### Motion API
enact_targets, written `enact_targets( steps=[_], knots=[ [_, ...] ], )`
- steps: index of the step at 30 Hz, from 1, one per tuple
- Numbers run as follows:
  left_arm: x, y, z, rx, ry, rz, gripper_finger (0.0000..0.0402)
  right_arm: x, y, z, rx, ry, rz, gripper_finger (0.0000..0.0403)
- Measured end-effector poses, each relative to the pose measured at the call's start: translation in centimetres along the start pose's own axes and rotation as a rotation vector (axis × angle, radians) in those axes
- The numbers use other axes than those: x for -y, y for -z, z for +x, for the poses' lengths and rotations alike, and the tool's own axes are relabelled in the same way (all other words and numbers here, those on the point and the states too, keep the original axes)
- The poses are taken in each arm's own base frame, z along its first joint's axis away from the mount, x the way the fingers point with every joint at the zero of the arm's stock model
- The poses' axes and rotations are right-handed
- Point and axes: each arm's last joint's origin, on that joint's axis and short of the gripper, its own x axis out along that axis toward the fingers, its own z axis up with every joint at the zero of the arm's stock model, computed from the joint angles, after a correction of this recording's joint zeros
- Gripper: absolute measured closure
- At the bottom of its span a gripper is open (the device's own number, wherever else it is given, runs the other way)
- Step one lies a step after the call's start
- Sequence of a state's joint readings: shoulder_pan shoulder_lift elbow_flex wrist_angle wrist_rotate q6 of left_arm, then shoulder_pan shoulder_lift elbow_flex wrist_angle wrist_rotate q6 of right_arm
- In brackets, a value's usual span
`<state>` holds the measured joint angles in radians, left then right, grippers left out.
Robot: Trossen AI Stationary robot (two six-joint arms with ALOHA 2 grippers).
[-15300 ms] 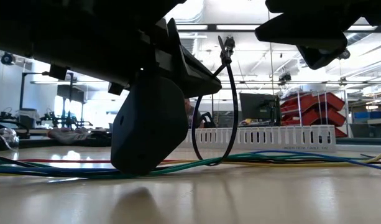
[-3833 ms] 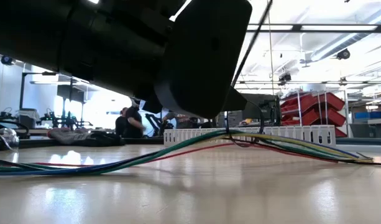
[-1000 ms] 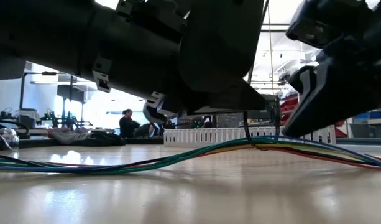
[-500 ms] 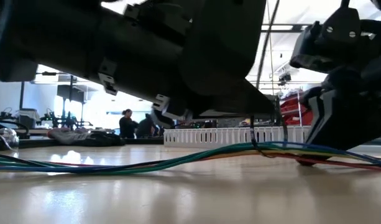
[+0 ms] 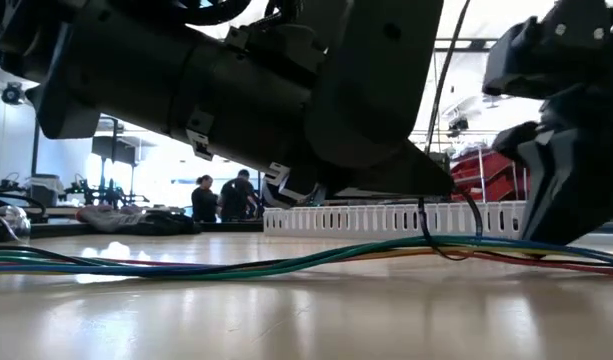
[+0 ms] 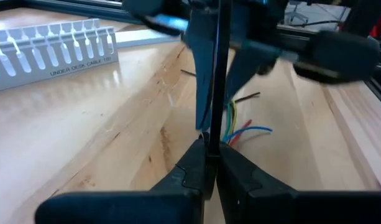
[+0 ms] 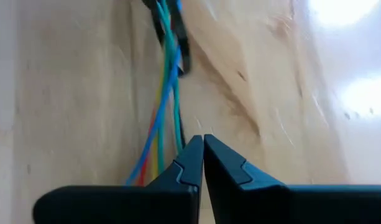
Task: Ziptie cables
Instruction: Wrap the cables together using the zip tie
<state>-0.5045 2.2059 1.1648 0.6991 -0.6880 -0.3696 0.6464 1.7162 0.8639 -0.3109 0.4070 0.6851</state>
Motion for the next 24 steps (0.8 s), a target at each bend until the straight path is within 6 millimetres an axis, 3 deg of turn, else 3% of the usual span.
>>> enact_targets(
  steps=[8,17,24],
  knots=[
    [0.2,0.0,0.0,-0.012,0.053,-0.021,0.0393,-1.0,1.3,0.1,-0.017,0.004,0.038,0.0403],
    [0.7,-1.1,0.6,-0.012,0.147,0.026,0.0393,-3.5,-0.9,0.7,0.112,-0.184,-0.003,0.0403],
    [0.9,-1.3,0.8,-0.027,0.143,0.05,0.0393,-3.6,-1.1,-0.6,0.055,-0.13,-0.052,0.0403]
  ],
)
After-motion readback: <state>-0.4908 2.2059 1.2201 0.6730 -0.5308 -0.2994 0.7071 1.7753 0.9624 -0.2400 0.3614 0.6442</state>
